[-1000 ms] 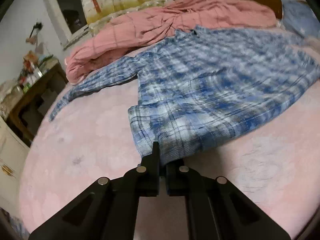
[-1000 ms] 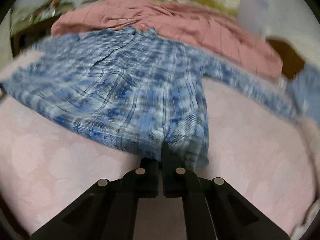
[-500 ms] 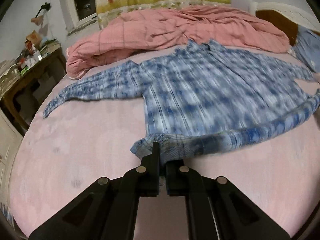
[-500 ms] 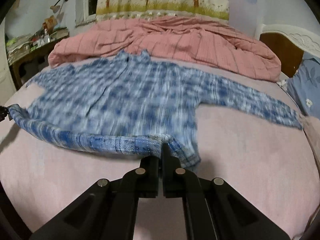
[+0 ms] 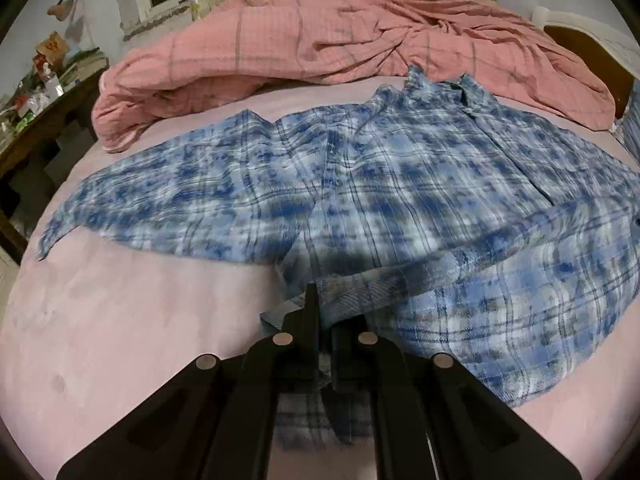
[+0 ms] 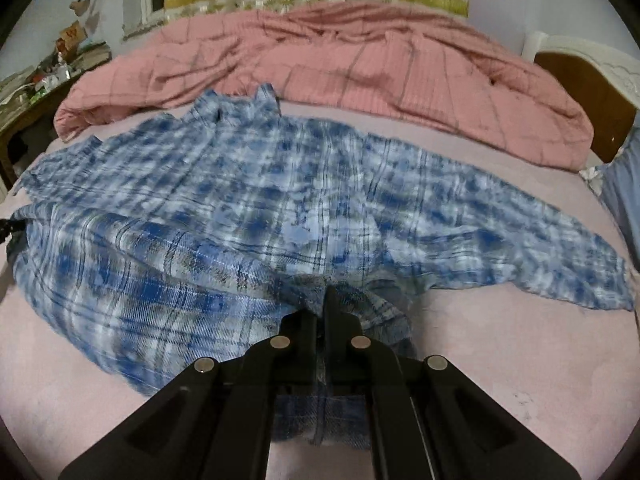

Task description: Fold large clothes

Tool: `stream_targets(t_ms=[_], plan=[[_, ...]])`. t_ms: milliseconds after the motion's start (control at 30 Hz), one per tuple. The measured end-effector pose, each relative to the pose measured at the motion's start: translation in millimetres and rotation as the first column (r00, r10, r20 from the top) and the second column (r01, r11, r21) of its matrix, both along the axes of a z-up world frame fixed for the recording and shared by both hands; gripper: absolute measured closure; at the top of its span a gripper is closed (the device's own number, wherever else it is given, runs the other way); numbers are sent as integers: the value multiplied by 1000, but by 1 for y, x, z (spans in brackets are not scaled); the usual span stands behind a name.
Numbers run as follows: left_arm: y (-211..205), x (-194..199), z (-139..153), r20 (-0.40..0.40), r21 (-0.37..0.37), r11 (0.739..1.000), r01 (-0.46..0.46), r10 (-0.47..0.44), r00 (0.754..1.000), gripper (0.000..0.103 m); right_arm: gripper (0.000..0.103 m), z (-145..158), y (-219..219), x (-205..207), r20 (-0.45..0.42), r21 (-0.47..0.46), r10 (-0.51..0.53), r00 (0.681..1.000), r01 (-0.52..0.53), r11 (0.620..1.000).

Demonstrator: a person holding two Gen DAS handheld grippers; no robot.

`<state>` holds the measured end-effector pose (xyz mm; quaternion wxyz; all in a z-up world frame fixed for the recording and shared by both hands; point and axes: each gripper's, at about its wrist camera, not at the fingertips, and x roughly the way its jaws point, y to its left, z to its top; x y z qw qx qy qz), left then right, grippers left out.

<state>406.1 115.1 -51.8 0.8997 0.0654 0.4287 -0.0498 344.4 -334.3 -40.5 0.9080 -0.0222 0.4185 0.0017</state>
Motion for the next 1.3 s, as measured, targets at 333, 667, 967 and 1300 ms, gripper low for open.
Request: stream_targets(t_ms=[333,667,967,1300], plan=[[-5,-4,-1,133,151,984,-93,73,988,39,91,-15,-9,12,10,36,-48,999,48,998],[-42,-69,60,220,-27,995,92,-84,972,19,51,58,-18,-42,189,161,-97,977,67,985],[-151,-58,13,57,-89,976,200,-196,979,19,44,0,13,-51,-40,117,-36,999,40,992],[-123,-12,7,135,12,1000,-9,8,991,19,101,-12,-72,-45,61,228,-261,964,241,943]])
